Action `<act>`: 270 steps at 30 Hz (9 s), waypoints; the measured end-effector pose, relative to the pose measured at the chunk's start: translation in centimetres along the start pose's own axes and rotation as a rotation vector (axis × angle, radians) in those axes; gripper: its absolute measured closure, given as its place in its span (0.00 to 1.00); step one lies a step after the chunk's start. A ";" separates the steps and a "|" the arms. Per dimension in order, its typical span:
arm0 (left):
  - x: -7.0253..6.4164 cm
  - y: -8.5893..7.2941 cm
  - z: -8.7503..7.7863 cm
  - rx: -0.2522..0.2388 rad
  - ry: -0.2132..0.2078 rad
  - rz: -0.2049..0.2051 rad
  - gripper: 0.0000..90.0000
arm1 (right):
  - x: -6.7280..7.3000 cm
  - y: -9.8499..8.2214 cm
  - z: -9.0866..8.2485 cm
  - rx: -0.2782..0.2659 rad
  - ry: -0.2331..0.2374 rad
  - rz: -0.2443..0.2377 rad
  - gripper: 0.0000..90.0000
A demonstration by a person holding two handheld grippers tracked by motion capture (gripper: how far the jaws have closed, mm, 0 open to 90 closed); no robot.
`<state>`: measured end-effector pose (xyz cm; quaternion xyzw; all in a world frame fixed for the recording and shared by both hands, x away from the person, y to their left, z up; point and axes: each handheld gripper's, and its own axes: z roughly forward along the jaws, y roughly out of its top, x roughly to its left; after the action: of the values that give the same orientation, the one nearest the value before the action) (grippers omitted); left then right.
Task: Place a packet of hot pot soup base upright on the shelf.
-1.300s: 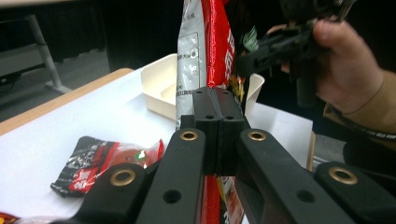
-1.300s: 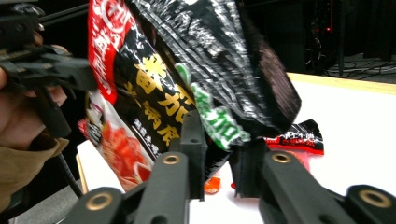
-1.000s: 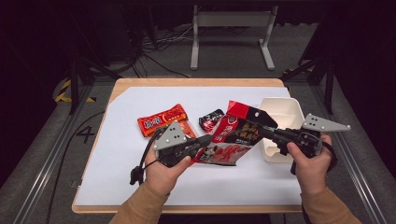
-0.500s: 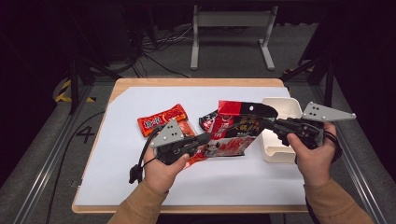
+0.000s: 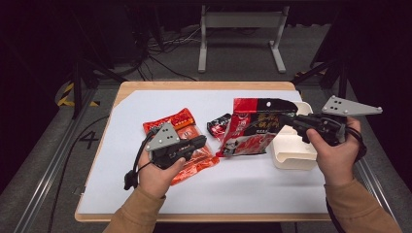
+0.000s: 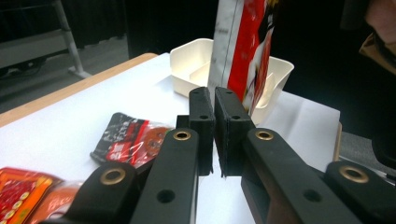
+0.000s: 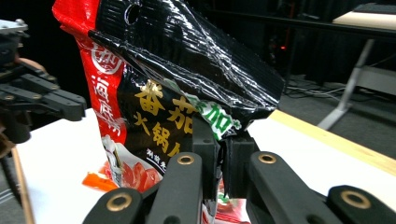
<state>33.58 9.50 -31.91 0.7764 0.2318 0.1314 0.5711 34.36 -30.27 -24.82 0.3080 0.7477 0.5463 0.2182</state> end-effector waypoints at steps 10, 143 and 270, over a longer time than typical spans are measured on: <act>1.2 -1.5 -1.2 0.046 0.045 -0.024 0.92 | -2.0 0.8 -1.2 0.015 -0.082 0.001 0.95; 6.3 -7.5 -4.4 0.261 0.171 -0.137 0.48 | -14.7 -3.2 2.0 0.063 -0.489 -0.026 0.93; 9.7 -7.6 -5.3 0.188 0.299 -0.256 0.20 | -0.1 -6.8 0.5 0.026 0.035 -0.084 0.28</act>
<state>37.82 20.65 -38.06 0.7622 0.4220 0.1495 0.4676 33.25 -31.47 -31.46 0.2696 0.7705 0.5323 0.2240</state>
